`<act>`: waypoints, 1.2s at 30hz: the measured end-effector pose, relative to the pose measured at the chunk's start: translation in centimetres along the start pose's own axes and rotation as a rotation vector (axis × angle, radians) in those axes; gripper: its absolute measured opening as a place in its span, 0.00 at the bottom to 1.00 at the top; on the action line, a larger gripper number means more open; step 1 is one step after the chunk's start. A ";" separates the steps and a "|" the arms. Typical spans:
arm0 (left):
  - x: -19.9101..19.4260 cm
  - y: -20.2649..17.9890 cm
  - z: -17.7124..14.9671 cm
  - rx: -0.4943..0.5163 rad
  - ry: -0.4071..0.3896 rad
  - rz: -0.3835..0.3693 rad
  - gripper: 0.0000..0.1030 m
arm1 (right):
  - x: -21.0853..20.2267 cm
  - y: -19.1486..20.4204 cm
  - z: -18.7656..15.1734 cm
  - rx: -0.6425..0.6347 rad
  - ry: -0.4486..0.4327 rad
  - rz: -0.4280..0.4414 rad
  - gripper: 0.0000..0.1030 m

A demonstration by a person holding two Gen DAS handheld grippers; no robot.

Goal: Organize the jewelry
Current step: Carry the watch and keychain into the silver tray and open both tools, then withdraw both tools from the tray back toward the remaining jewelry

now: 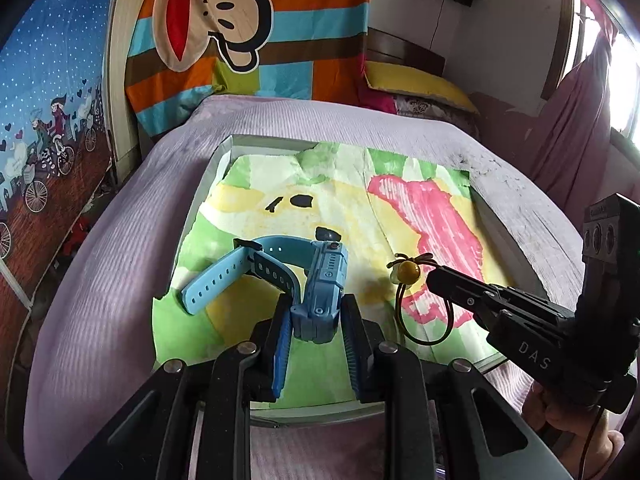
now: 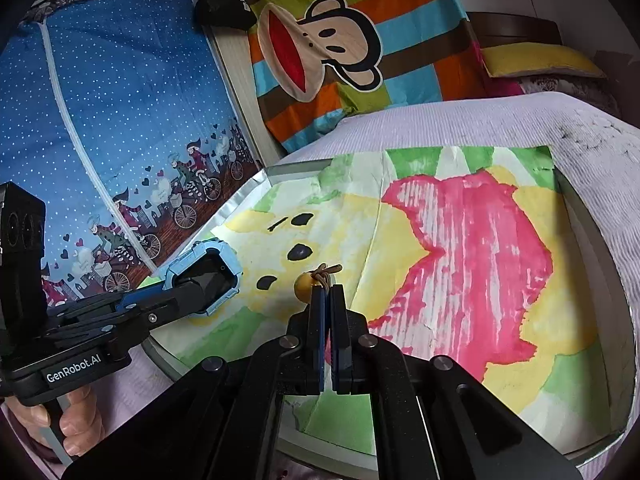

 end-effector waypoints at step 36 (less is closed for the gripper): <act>-10.4 0.2 -7.2 -0.064 -0.347 0.053 1.00 | -14.7 -0.3 -5.6 -0.107 -0.340 -0.158 0.99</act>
Point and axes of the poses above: each gripper's, at about its wrist camera, not at the fingertips, and x roughly the way its jaws point, y to its left, z to its top, the point moved 3 cm from there along x, roughly the way its jaws point, and after that the axes turned 3 degrees about -x, right-handed, at the moved point
